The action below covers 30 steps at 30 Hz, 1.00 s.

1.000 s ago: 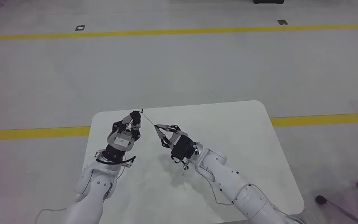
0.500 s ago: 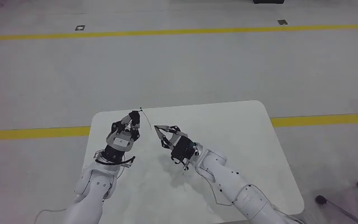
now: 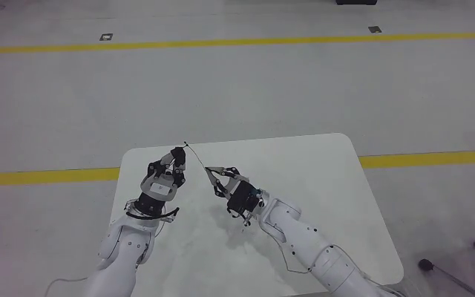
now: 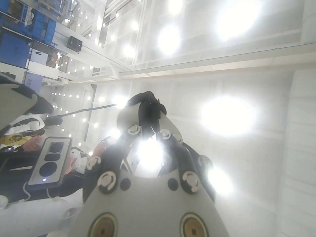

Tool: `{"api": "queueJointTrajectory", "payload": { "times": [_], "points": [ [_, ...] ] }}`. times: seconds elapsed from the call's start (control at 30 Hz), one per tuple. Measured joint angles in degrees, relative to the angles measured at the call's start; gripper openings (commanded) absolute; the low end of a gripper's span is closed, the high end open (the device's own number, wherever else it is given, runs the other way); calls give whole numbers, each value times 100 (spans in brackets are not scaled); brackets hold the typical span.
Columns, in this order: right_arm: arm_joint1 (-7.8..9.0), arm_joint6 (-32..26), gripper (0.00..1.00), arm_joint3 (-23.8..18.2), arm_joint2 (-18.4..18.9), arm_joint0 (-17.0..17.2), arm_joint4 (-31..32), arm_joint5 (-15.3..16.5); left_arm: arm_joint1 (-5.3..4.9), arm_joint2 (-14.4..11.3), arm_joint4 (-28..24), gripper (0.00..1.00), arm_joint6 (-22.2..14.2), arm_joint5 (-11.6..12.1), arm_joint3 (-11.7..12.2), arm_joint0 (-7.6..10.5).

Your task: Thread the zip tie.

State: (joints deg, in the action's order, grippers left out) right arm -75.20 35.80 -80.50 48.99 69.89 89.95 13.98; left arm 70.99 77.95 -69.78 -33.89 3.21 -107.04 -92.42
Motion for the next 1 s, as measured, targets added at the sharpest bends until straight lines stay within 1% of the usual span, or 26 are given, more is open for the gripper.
{"api": "queueJointTrajectory", "payload": {
  "times": [0.03,0.07,0.37,1.0],
  "points": [
    [2,-4,27,-5,6,3,0,-3,0,2,5,0,0,6,0,-1],
    [4,-11,100,-10,13,7,0,-9,1,5,10,0,1,11,3,-1],
    [25,-82,100,-96,210,83,-39,-96,-3,67,74,0,-4,62,64,-30],
    [25,-85,100,-97,214,88,-45,-93,-4,77,92,0,15,54,65,-45]
  ]
}}
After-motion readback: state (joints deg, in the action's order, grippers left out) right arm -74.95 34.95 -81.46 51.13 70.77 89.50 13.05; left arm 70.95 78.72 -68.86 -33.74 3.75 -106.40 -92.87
